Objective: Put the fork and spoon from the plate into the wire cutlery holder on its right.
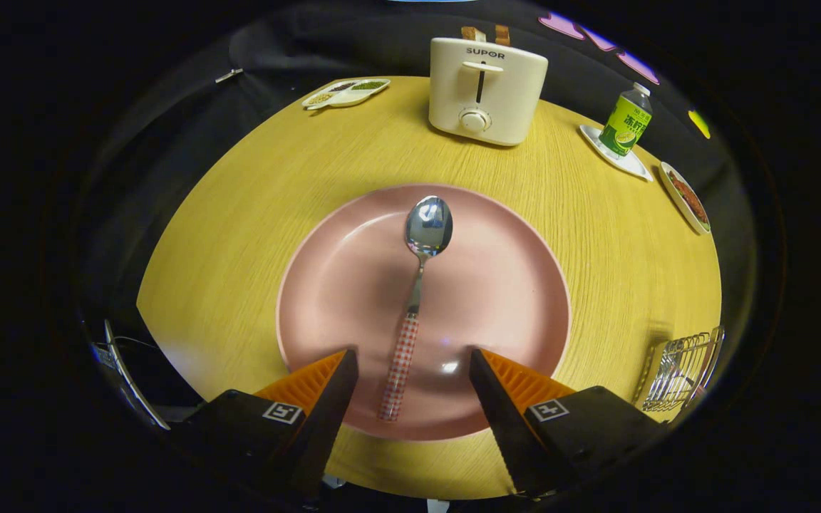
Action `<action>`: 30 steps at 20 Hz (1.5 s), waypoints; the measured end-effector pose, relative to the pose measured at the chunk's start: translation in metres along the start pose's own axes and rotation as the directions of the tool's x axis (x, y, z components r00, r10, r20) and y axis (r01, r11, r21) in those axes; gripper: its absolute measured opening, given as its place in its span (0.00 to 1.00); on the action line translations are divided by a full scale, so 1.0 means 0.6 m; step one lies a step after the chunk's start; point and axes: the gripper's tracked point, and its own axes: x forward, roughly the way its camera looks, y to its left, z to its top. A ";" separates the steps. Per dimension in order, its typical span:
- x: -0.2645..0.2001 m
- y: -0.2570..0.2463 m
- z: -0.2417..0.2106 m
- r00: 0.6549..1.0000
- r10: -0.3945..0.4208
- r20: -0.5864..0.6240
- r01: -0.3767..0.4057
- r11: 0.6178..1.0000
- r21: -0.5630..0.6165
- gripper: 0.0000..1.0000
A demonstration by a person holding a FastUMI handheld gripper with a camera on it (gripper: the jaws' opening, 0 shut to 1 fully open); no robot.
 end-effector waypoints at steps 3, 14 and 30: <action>0.003 -0.005 -0.004 1.000 -0.011 -0.028 0.011 1.000 0.007 0.65; -0.005 0.007 -0.027 0.996 -0.007 -0.092 0.005 1.000 -0.024 0.38; -0.086 -0.007 0.004 0.961 0.237 -0.139 -0.237 0.971 0.021 0.09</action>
